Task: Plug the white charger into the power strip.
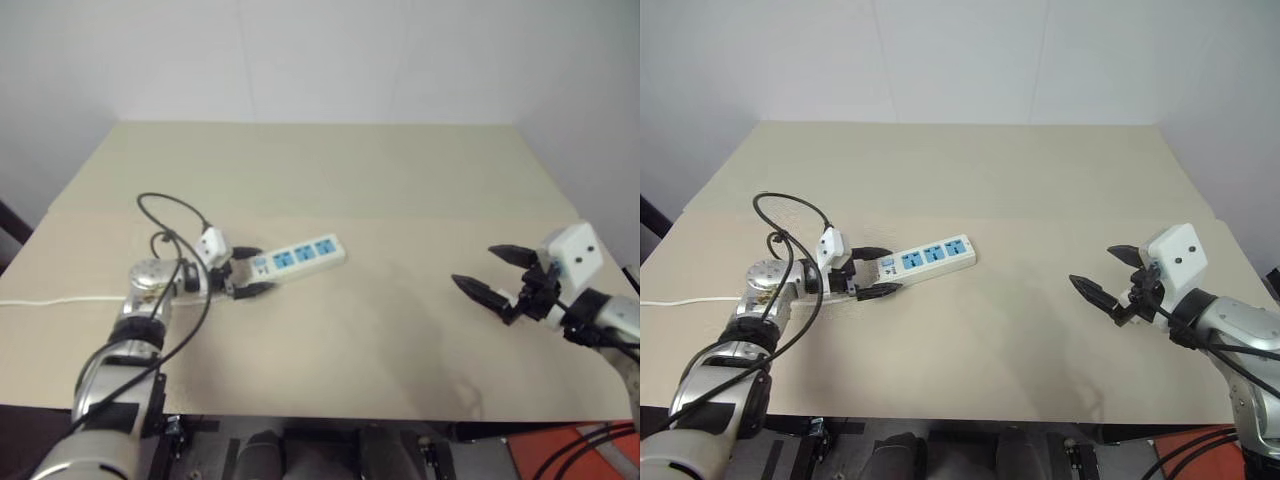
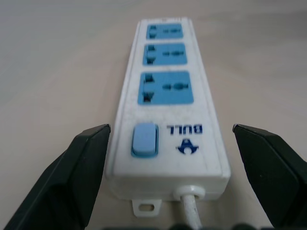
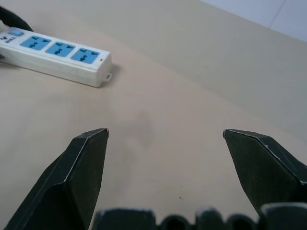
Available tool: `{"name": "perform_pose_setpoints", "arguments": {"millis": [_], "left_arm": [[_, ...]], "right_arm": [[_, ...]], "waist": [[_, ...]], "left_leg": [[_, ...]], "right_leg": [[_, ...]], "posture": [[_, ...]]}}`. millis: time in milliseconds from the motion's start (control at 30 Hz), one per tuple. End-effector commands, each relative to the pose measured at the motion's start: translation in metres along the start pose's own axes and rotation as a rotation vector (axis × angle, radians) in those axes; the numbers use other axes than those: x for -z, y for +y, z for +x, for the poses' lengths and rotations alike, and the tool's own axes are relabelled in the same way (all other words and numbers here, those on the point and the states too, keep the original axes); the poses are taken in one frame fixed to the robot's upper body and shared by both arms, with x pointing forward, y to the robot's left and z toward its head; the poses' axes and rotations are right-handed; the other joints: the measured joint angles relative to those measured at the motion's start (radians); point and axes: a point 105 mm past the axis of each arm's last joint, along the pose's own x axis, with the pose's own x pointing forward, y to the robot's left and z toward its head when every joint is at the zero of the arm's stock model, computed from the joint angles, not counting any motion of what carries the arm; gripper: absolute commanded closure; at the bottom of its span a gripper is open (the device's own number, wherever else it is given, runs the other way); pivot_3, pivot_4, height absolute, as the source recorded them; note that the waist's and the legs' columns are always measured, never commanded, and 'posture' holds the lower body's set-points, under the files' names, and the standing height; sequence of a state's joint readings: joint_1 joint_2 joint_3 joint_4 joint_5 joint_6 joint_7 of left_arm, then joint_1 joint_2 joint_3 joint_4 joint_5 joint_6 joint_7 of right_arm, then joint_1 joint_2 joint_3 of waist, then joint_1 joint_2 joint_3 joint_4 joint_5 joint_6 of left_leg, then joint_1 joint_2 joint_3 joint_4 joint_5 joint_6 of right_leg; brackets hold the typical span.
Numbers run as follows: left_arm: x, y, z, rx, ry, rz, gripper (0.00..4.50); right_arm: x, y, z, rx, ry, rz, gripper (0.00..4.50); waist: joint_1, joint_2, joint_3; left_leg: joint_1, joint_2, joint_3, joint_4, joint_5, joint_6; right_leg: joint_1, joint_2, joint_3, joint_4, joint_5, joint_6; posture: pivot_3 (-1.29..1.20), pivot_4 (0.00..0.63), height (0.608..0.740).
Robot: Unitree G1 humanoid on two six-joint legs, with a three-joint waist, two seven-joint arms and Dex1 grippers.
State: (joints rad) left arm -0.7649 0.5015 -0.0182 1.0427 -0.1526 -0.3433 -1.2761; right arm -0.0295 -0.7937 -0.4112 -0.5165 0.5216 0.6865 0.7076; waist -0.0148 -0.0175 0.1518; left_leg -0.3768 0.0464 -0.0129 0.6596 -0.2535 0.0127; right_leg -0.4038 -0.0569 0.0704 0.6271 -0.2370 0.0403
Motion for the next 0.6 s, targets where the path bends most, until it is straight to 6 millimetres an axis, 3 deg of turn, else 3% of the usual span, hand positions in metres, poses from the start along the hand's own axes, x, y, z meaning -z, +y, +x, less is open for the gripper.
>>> {"name": "perform_pose_setpoints", "arguments": {"millis": [33, 167, 333, 600], "left_arm": [[-0.005, 0.005, 0.003, -0.025, -0.009, 0.037, 0.02], [0.003, 0.002, 0.006, -0.038, -0.004, 0.033, 0.02], [0.008, -0.002, 0.007, -0.04, -0.013, 0.023, 1.14], [0.005, -0.002, 0.005, -0.031, -0.021, 0.028, 1.2]], "right_arm": [[-0.02, -0.003, -0.006, 0.018, -0.049, -0.052, 0.0], [-0.023, -0.003, -0.006, 0.018, -0.053, -0.052, 0.0], [-0.027, -0.002, -0.006, 0.014, -0.065, -0.037, 0.0], [-0.032, -0.006, -0.002, 0.016, -0.079, -0.03, 0.0]], "waist": [[0.0, 0.0, 0.0], [0.0, 0.0, 0.0], [0.0, 0.0, 0.0], [0.0, 0.0, 0.0]], "left_leg": [[0.0, 0.0, 0.0, 0.0, 0.0, 0.0], [0.0, 0.0, 0.0, 0.0, 0.0, 0.0], [0.001, 0.0, 0.0, 0.0, 0.0, 0.0], [0.001, 0.0, 0.0, 0.0, 0.0, 0.0]], "right_leg": [[0.0, 0.0, 0.0, 0.0, 0.0, 0.0], [0.0, 0.0, 0.0, 0.0, 0.0, 0.0], [0.001, 0.0, 0.0, 0.001, 0.0, 0.0], [0.001, 0.0, 0.0, 0.0, 0.0, 0.0]], "posture": [[0.0, 0.15, 0.74], [0.0, 0.15, 0.74], [0.0, 0.15, 0.74], [0.0, 0.15, 0.74]]}}
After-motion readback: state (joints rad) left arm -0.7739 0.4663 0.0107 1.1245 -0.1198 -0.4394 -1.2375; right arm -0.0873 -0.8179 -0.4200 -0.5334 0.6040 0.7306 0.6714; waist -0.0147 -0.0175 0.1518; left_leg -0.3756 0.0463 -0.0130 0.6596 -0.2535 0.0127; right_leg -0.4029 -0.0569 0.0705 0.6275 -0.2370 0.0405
